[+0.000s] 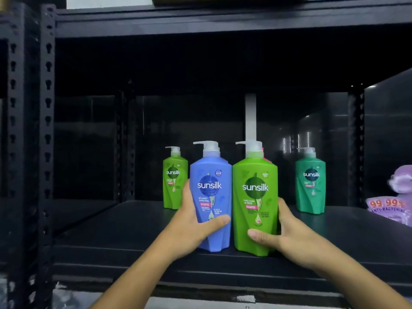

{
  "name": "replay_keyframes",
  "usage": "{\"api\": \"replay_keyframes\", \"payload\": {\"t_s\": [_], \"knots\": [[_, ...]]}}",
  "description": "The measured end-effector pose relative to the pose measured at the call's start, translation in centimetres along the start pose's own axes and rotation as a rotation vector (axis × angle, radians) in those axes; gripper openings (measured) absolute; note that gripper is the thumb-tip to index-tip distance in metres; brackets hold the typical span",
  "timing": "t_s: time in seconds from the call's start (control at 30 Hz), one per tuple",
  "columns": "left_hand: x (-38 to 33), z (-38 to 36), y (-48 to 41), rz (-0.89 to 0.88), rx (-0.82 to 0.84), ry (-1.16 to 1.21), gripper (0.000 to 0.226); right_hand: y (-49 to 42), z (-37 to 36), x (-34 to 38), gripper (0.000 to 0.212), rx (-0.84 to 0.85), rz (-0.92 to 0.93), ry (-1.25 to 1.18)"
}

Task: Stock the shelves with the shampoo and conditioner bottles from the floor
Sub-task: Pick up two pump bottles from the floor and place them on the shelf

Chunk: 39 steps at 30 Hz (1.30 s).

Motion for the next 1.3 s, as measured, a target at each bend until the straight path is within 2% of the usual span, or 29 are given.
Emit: {"api": "replay_keyframes", "payload": {"t_s": [0.17,0.33,0.47,0.6,0.73,0.83,1.0,1.17,1.3], "knots": [[0.8,-2.5,-1.6,0.023,0.099,-0.056,0.099,-1.2,2.0,-2.1,0.075,-0.053,-0.038,0.078],[1.9,-6.9,-4.0,0.057,0.210,-0.173,0.117,-3.3,5.3,-5.4,0.071,-0.100,-0.123,0.114],[2.3,-11.1,-6.0,0.066,0.229,-0.277,0.115,-5.4,8.5,-8.5,0.082,-0.126,-0.177,0.130],[3.1,-15.3,-8.4,0.115,0.241,-0.398,0.111,-7.1,11.3,-10.7,0.076,-0.124,-0.236,0.122],[4.7,-18.2,-10.5,0.210,0.229,-0.517,0.122,-8.6,13.9,-12.6,0.067,-0.129,-0.282,0.158],[5.1,-19.2,-11.0,0.242,0.173,-0.510,0.113,-9.9,15.9,-13.6,0.063,-0.140,-0.296,0.211],[5.7,-19.5,-11.0,0.205,0.089,-0.453,0.097,-11.4,17.9,-16.3,0.071,-0.194,-0.301,0.275],[5.4,-19.4,-11.0,0.184,0.050,-0.431,0.096,-11.6,18.7,-17.1,0.066,-0.290,-0.283,0.334],[5.4,-19.2,-11.1,0.186,0.052,-0.437,0.092,-11.5,18.7,-16.7,0.065,-0.305,-0.265,0.384]]}}
Point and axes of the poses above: each hand's wrist, its own y-axis away from the middle knuckle, its own z-axis out of the back of the hand, x = y × z, the point moved 7 cm from there along -y, towards the middle knuckle, and after that the axes turned 13 degrees about -x, right-handed, at the moved point
